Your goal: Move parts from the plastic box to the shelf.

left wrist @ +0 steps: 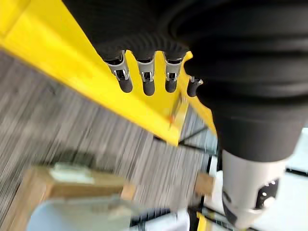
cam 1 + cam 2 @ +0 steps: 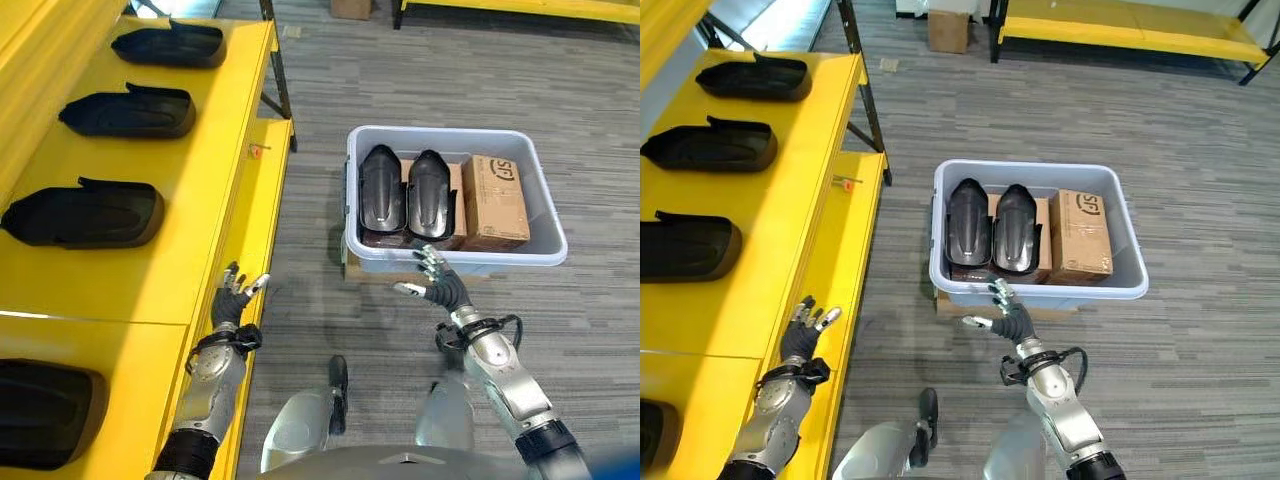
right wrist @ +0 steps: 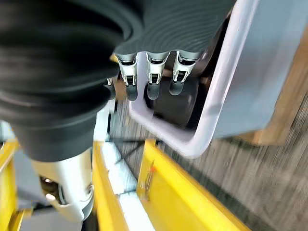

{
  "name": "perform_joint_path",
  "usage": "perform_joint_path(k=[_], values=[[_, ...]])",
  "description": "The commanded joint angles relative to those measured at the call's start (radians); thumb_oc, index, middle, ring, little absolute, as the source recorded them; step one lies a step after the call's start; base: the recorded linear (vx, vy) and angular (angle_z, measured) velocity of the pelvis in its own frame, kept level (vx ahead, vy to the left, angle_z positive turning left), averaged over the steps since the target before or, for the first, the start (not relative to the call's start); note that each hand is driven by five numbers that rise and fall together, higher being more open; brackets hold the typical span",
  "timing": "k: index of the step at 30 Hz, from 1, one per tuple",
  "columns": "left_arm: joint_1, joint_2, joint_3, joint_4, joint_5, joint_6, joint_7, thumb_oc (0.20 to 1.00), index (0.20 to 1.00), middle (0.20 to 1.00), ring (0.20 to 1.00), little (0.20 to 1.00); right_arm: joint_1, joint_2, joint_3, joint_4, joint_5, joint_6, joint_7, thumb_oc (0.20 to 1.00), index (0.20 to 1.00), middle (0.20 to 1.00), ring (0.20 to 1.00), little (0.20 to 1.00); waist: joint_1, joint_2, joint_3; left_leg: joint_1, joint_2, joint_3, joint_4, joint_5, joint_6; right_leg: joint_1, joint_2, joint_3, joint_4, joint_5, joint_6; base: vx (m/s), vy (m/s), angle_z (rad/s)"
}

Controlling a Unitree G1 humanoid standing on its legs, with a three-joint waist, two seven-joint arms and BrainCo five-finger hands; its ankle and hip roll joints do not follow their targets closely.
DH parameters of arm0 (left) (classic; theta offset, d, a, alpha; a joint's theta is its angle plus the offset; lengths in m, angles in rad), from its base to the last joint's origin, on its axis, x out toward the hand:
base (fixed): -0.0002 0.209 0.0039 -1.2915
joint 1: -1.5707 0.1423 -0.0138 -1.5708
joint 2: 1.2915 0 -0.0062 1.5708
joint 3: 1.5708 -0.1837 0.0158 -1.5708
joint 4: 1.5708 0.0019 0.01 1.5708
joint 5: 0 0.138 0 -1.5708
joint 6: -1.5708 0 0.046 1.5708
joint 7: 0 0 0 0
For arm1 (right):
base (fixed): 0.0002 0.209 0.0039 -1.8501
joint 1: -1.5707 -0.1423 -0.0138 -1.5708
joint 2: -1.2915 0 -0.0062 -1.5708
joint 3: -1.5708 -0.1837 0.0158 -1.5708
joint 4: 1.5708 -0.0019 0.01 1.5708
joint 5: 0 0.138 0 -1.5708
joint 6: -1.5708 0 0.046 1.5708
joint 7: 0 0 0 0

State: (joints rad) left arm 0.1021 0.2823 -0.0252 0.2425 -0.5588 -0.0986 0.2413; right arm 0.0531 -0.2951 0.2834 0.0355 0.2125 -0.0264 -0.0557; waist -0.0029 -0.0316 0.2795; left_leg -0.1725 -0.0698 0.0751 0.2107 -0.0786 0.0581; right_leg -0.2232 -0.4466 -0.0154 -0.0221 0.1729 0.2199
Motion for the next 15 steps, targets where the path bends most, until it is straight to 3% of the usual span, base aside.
perform_joint_path(k=[1,3,5,7,15], values=[[0.008,-0.002,-0.038,-0.134,0.005,-0.057,-0.016,1.0,1.0,1.0,1.0,1.0,-0.055,-0.042,-0.039,-0.1,0.014,-0.049,-0.007,1.0,1.0,1.0,1.0,1.0,-0.001,-0.028,-0.019,0.112,0.168,-0.113,-0.185,0.035,-0.114,0.083,0.115,-0.066,0.111,-0.029,0.004,0.18,-0.502,0.47],[0.016,-0.005,-0.034,-0.138,-0.003,-0.061,-0.016,1.0,1.0,1.0,1.0,1.0,-0.056,-0.048,-0.044,-0.101,0.016,-0.052,-0.008,1.0,1.0,1.0,1.0,1.0,-0.001,-0.021,-0.023,0.116,0.191,-0.116,-0.198,0.047,-0.125,0.087,0.129,-0.085,0.11,-0.048,-0.003,0.09,-0.312,0.43],[0.012,-0.02,-0.046,-0.141,-0.016,-0.059,-0.023,1.0,1.0,1.0,1.0,1.0,-0.074,-0.075,-0.06,-0.09,0.004,-0.064,-0.034,1.0,1.0,1.0,1.0,1.0,-0.002,0.009,-0.037,0.116,0.26,-0.115,-0.253,0.101,-0.163,0.105,0.179,-0.14,0.08,-0.121,-0.029,0.07,-0.364,0.04],[-0.016,-0.03,-0.068,-0.139,-0.024,-0.059,-0.025,1.0,1.0,1.0,1.0,1.0,-0.152,-0.085,-0.057,-0.051,0.003,-0.075,-0.077,1.0,1.0,1.0,1.0,1.0,-0.007,0.038,-0.047,0.105,0.303,-0.098,-0.298,0.151,-0.194,0.096,0.218,-0.159,0.055,-0.134,-0.038,0.05,-0.289,0.1],[-0.061,-0.025,-0.093,-0.141,-0.034,-0.064,-0.01,1.0,1.0,1.0,1.0,1.0,-0.278,-0.057,-0.03,0.01,0.086,-0.08,-0.132,1.0,1.0,1.0,1.0,1.0,-0.004,0.058,-0.026,0.065,0.314,-0.081,-0.298,0.168,-0.204,0.038,0.227,-0.149,0.068,-0.133,-0.047,-0.01,-0.055,-0.18]])
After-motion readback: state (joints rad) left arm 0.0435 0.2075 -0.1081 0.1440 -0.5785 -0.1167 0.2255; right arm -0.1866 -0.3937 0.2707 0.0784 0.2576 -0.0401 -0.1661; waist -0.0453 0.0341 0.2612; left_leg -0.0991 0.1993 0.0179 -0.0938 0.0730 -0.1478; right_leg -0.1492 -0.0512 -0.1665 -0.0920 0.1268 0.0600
